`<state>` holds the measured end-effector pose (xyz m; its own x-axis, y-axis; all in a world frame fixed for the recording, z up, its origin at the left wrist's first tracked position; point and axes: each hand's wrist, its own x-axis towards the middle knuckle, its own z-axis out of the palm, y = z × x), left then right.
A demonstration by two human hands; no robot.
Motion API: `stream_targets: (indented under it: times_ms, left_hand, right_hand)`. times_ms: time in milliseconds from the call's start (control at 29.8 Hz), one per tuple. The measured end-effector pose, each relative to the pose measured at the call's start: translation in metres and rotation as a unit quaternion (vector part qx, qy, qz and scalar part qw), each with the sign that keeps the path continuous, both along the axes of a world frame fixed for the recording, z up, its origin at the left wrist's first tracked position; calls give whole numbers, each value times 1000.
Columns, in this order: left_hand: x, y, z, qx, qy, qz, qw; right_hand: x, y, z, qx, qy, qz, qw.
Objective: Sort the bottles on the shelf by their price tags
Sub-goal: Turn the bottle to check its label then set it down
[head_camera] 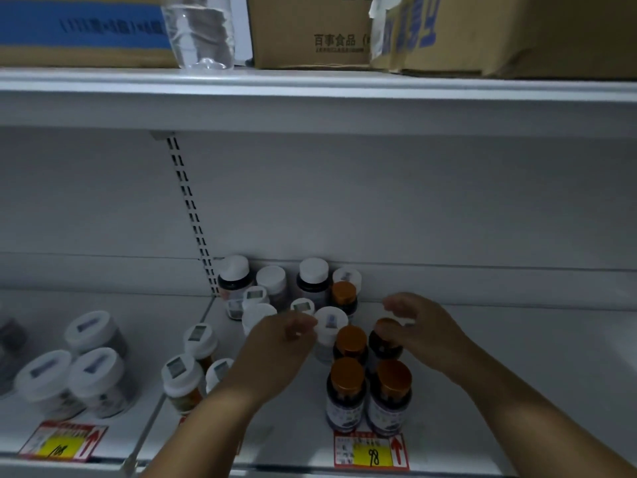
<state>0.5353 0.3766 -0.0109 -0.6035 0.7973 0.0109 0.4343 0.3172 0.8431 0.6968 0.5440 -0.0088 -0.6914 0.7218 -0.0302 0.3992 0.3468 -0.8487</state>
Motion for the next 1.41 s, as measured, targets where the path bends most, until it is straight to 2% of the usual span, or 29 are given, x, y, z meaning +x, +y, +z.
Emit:
stream_targets:
  times_ms: [67,168,268,336,403,503,570,637,671,705,772,839,872,939,1040,1275,1409]
  left_hand:
    - [-12,-6,10,27,24,18,999]
    - [-27,-13,20,35,76,36,996]
    - [-33,-17,19,31,63,39,997]
    - [-34,-22,16,27,53,30,998]
    - [-35,-25,15,17,63,26,997]
    - [-37,-29,17,18,71,29,997]
    - [-39,-33,19,55,40,47,997]
    - [-39,-36,25,112,-65,60,990]
    - [-38,-36,28,128,-136,53,981]
    - [-37,-35,31,130,-203,34,970]
    - [-34,-32,34,120,-329,-28,936]
    - [-30,-32,36,125,-444,-80,884]
    - [-28,-34,37,135,-472,-97,866]
    - [-27,-38,37,158,-475,-109,859]
    - [-28,-49,32,190,-433,-77,878]
    - [-48,-78,28,246,-337,4,909]
    - [-92,-105,38,235,-241,5,942]
  right_hand:
    - [-19,-7,19,118,-14,-7,993]
    - [-61,-27,37,261,-160,96,947]
    - [-91,-42,33,331,-319,110,881]
    - [-101,-44,26,351,-368,90,856]
    - [-103,-45,23,360,-379,79,849]
    - [-98,-50,30,382,-351,79,851]
    - [-90,-46,47,359,-253,61,896]
    - [-80,-36,71,243,-126,47,961]
    - [-74,-30,81,147,-50,57,986]
    - [-69,-28,89,34,21,88,995]
    - [-65,-27,95,-149,117,164,968]
    - [-66,-29,91,-200,156,201,946]
    - [-69,-30,88,-209,164,206,942]
    - [-73,-33,83,-230,178,212,933]
    - [-81,-42,80,-227,168,230,931]
    - [-120,-78,91,-158,85,213,960]
    - [-160,-108,98,-152,142,195,959]
